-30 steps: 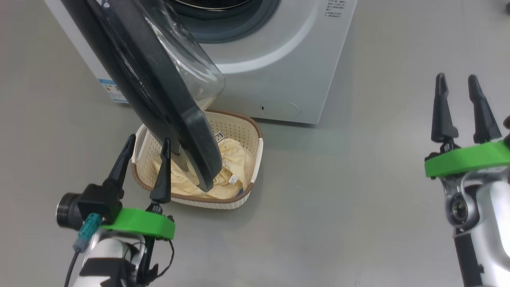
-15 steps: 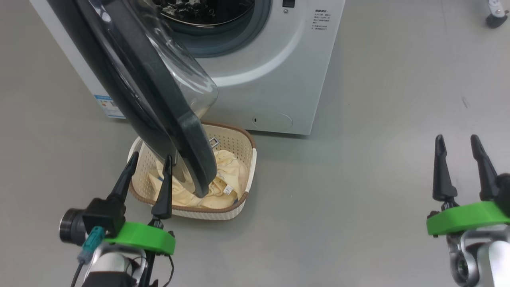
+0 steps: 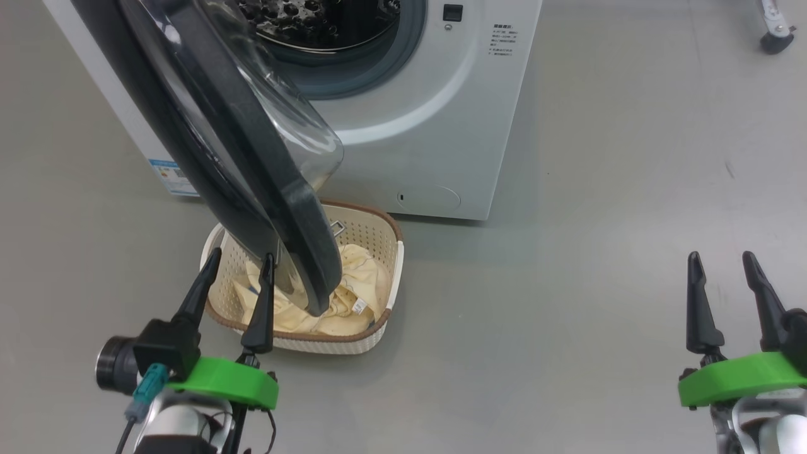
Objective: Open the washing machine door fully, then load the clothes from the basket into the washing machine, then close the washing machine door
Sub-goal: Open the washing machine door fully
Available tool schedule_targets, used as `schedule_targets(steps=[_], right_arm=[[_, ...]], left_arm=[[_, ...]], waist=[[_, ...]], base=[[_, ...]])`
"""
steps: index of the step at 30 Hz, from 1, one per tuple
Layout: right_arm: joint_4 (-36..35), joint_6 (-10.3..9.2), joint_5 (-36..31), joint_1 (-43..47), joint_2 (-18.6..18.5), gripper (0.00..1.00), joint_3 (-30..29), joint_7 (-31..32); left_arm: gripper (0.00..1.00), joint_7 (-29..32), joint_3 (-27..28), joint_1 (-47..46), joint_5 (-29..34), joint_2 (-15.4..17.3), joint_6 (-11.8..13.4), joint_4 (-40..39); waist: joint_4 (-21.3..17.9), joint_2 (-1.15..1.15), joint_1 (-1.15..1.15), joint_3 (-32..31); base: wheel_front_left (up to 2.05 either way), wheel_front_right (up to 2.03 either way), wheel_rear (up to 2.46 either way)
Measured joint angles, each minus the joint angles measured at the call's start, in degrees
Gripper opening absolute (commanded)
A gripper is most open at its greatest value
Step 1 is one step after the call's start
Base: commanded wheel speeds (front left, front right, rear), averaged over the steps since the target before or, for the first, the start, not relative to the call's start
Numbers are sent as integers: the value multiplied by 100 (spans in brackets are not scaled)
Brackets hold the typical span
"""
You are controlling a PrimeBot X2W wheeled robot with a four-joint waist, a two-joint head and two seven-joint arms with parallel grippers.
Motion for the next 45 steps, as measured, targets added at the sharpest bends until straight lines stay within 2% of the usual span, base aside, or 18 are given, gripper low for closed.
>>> schedule_targets(steps=[14, 15, 16, 17, 18, 19, 38, 45], right_arm=[[-93, 0, -1, 10, 2, 100, -1, 55], [-97, 0, -2, 10, 2, 100, -1, 56], [-97, 0, -3, 10, 2, 100, -1, 56], [-97, 0, -10, 10, 2, 100, -1, 63], [-98, 0, -23, 10, 2, 100, 0, 73], [-112, 0, -27, 10, 2, 100, 0, 74], [-120, 0, -27, 10, 2, 100, 34, 80], [-126, 0, -16, 16, 3, 100, 3, 80]], left_arm=[[99, 0, 41, -1, 1, -5, 0, 25], [74, 0, 52, -2, 1, -7, 0, 25], [42, 0, 60, -2, 1, -7, 0, 27], [16, 0, 70, -3, 2, -8, 0, 34], [16, 0, 85, -3, 2, -10, 0, 35], [0, 0, 104, -4, 2, -10, 0, 38], [0, 0, 394, -121, 4, 24, 4, 97], [0, -1, 694, -614, 325, 119, 355, -263]], waist=[[6, 0, 0, 99], [8, 0, 0, 110], [11, 0, 1, 119], [14, 0, 1, 124], [14, 0, 1, 130], [12, 0, 1, 139], [-1, 0, 1, 137], [120, 0, 0, 129]], base=[[0, 0, 0], [0, 0, 0], [0, 0, 0], [0, 0, 0], [0, 0, 0], [0, 0, 0], [0, 0, 0], [0, 0, 0]])
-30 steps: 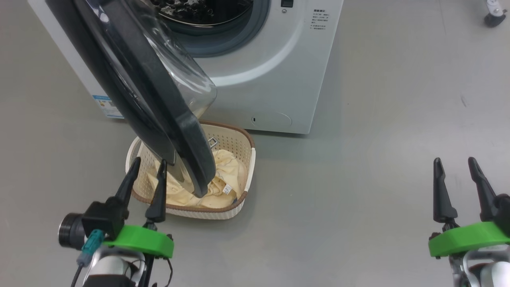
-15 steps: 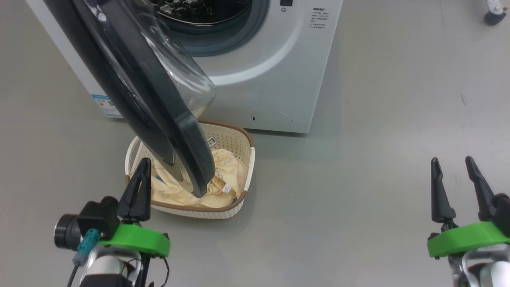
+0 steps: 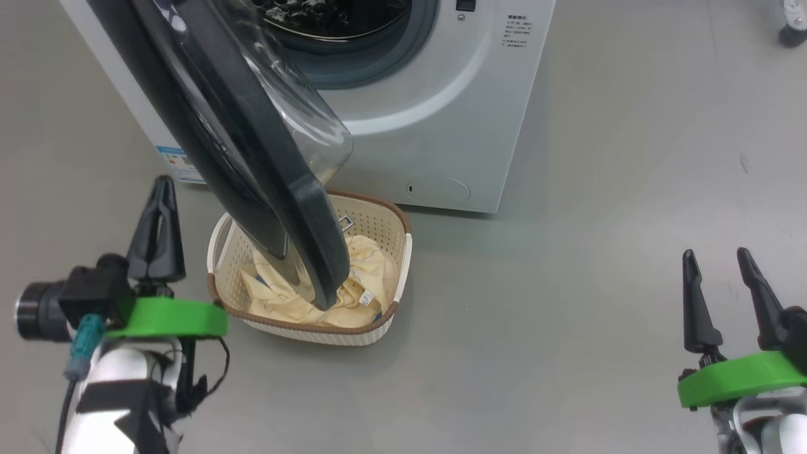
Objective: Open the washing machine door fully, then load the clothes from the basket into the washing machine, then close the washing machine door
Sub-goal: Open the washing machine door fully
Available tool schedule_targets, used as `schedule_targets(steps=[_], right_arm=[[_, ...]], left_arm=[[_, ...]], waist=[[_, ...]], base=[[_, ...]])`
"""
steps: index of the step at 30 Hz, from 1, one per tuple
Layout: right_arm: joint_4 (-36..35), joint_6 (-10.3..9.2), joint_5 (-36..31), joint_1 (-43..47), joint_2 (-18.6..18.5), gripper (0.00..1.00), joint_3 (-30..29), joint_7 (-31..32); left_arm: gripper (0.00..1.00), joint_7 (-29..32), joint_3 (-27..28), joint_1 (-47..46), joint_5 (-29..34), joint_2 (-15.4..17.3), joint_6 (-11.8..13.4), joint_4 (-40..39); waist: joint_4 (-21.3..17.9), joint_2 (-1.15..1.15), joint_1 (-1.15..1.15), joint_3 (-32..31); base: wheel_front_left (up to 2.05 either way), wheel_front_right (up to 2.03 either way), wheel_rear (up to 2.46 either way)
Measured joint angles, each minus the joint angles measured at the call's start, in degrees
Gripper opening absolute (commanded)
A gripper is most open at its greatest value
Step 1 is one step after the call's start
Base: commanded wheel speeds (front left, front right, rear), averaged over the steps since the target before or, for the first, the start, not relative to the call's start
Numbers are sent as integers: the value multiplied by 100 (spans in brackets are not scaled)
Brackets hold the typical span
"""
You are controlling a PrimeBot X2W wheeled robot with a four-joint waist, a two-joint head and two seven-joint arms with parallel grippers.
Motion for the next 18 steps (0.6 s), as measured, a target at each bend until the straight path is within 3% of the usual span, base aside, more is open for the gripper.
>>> schedule_targets(steps=[4, 10, 18], right_arm=[[-7, 0, 0, 31, 0, 100, -34, 1], [-35, 0, -11, 97, 1, 100, -38, 45], [-38, 0, 51, 115, 3, 100, -27, 44]], left_arm=[[0, -16, 155, -447, 82, 55, 140, -410], [0, -14, 46, -857, 137, 34, 142, -992], [0, 794, -949, -1009, -349, -369, -146, -1831]], waist=[[74, 0, 0, -32], [93, 0, 0, -129], [-9, 0, 0, -235]], base=[[0, 0, 0], [0, 0, 0], [0, 0, 0]])
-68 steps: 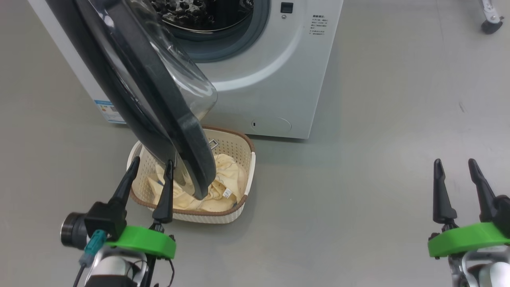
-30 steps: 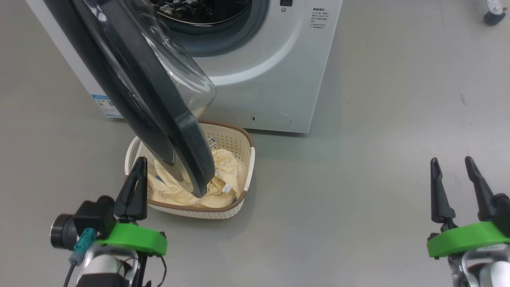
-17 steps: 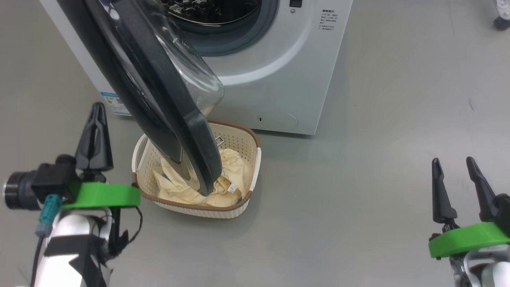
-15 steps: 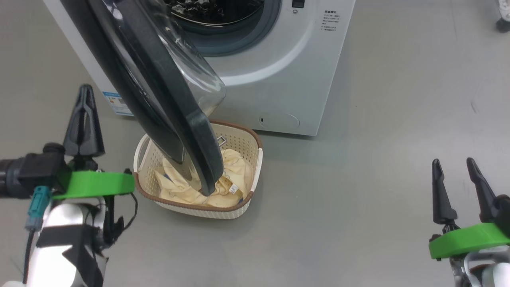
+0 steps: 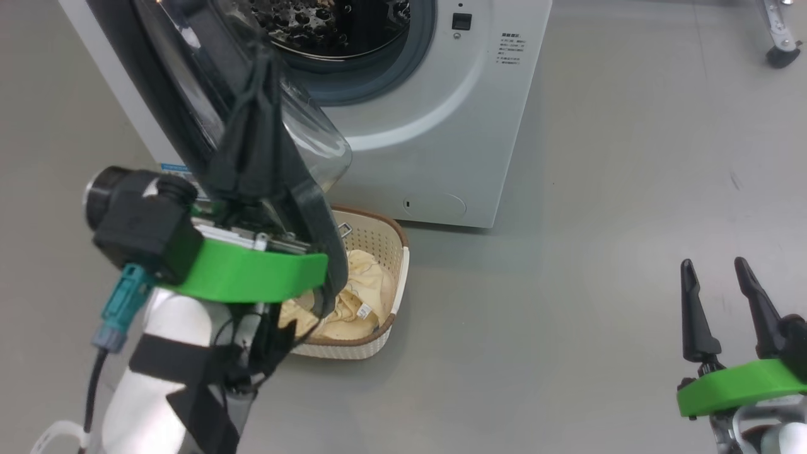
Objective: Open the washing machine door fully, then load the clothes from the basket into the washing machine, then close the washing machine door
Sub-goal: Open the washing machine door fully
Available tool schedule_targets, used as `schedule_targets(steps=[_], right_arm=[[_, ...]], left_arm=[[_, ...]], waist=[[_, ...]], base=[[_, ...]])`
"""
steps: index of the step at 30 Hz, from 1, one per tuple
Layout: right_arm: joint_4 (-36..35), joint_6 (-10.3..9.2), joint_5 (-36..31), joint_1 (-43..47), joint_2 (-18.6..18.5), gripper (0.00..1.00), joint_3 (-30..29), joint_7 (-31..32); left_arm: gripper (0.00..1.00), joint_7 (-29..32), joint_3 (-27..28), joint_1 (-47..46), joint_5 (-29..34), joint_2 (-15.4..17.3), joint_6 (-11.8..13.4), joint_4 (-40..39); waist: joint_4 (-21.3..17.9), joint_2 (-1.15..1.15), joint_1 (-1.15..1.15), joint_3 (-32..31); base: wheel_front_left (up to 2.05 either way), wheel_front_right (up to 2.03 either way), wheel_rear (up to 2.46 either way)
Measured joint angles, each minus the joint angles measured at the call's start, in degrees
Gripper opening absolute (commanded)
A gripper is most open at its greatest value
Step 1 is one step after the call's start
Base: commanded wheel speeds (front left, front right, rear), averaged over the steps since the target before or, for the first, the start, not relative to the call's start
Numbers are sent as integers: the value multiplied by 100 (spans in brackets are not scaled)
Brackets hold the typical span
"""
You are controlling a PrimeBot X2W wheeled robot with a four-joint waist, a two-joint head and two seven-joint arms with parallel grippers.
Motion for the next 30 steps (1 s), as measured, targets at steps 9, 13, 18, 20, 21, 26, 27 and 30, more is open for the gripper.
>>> schedule_targets(steps=[9, 13, 18, 20, 21, 26, 27, 30], right_arm=[[4, 0, 0, 90, 1, 100, 64, 1], [5, 0, 0, 90, 2, 100, 64, 1], [19, 0, 33, 86, 2, 100, 104, 0], [42, 0, 36, 86, 2, 100, 125, 0], [49, 0, 37, 85, 2, 100, 131, 0], [75, 0, 36, 72, 2, 100, 135, -1], [76, 0, 36, 71, 2, 100, 134, -1], [88, 0, 35, 58, 2, 100, 134, -2]], left_arm=[[0, 579, -1337, 313, -671, -101, -66, -437], [0, 655, -1893, 595, -873, -102, -108, -367], [0, 589, -2186, 710, -1017, -101, -26, 4], [0, 544, -2212, 710, -1104, -102, 63, 213], [0, 537, -2210, 708, -1113, -102, 116, 334], [0, 432, -2050, 685, -1223, -102, 319, 1024], [0, 390, -2011, 667, -1239, -101, 349, 1156], [0, 277, -1878, 602, -1238, -99, 413, 1501]], waist=[[-144, 0, 0, 27], [-156, 0, 0, 54], [-168, 0, 0, 86], [-175, 0, 0, 101], [-178, 0, 0, 109], [-197, 0, 0, 159], [-198, 0, 0, 168], [-203, 0, 0, 181]], base=[[0, 0, 0], [0, 0, 0], [0, 0, 0], [0, 0, 0], [0, 0, 0], [0, 0, 0], [0, 0, 0], [0, 0, 0]])
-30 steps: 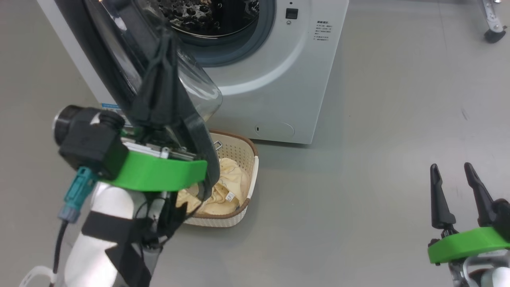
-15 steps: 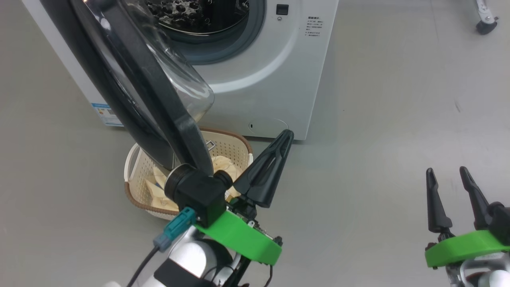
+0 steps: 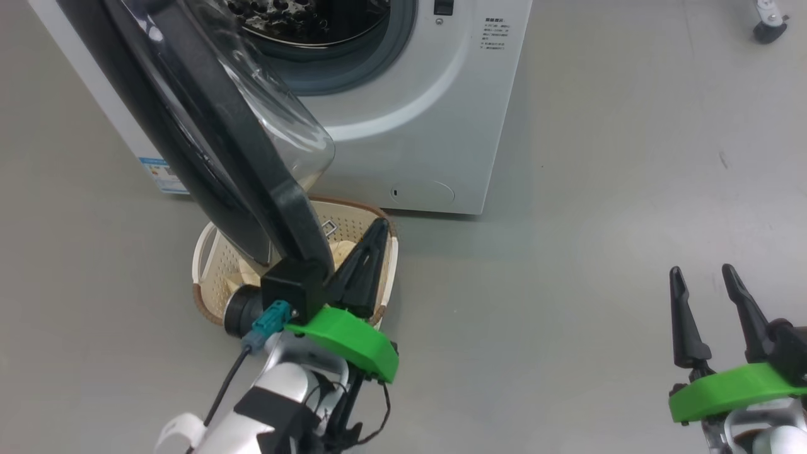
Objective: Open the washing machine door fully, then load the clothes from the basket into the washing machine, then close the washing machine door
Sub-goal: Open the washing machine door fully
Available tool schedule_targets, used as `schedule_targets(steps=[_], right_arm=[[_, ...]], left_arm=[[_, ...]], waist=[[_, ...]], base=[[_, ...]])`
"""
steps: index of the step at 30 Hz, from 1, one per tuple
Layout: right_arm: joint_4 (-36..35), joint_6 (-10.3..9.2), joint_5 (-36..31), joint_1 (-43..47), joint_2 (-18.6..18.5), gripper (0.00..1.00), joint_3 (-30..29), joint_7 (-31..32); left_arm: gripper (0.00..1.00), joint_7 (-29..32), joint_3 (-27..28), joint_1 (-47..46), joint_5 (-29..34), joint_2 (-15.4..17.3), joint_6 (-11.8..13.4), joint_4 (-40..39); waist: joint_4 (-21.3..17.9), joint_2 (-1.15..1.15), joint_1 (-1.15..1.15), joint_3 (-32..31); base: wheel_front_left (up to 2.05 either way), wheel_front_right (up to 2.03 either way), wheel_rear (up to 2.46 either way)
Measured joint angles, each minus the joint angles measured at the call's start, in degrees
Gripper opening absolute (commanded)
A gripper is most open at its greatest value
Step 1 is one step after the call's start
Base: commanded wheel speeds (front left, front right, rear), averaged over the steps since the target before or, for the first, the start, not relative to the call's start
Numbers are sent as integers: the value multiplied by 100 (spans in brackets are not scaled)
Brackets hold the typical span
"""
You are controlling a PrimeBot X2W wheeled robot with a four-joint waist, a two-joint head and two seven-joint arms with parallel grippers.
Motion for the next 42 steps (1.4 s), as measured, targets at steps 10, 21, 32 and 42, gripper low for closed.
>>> schedule_targets(steps=[10, 21, 32, 42], right_arm=[[47, 0, 0, -19, 0, 100, 10, -33], [67, 0, 5, -93, 1, 100, -14, -59], [96, 0, 57, -93, 1, 100, -75, -59], [89, 0, 46, -91, 1, 100, -107, -49]], left_arm=[[0, -238, 321, -234, -132, 19, 91, 839], [0, -414, 333, -305, -172, 14, 92, 1047], [0, -481, 274, -182, -175, 47, 188, 832], [0, -531, 274, 190, -255, 188, 343, 638]], waist=[[-11, 0, 0, 29], [73, 0, 0, 65], [347, 0, 0, 52], [693, 0, 0, -43]], base=[[0, 0, 0], [0, 0, 0], [0, 0, 0], [0, 0, 0]])
